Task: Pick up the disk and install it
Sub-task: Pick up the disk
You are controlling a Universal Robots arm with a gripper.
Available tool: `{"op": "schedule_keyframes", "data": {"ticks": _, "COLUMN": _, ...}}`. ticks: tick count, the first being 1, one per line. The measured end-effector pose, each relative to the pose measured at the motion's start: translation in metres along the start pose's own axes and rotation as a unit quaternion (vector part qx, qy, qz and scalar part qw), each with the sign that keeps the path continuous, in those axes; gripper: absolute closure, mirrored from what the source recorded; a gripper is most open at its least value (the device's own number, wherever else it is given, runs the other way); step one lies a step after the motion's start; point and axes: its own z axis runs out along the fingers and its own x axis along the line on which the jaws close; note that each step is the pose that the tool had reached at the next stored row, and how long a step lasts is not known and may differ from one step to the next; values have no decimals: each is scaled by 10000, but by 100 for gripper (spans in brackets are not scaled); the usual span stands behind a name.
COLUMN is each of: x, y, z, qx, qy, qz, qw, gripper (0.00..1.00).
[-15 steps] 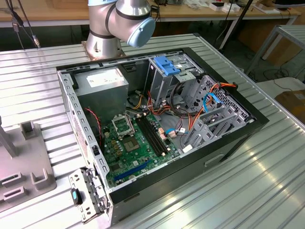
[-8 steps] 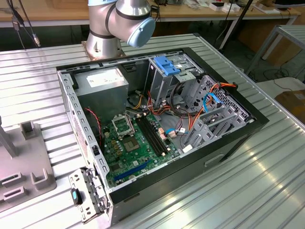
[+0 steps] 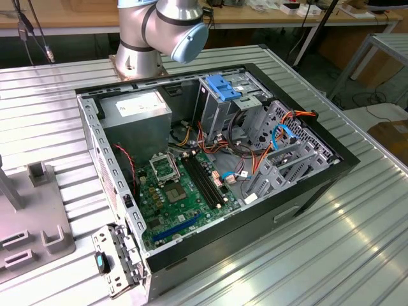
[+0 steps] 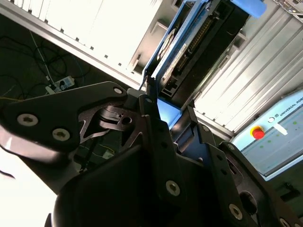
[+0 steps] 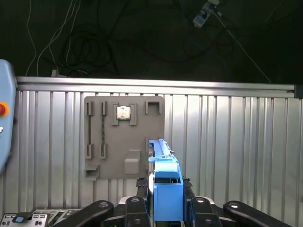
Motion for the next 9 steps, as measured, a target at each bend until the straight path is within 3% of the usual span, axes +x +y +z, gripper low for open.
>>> {"op": "schedule_keyframes", "data": {"ticks": 9, "x": 6, "y": -265, "z": -3, "qx": 0, "qy": 0, "qz": 0, "qw": 10000, "gripper": 63}}
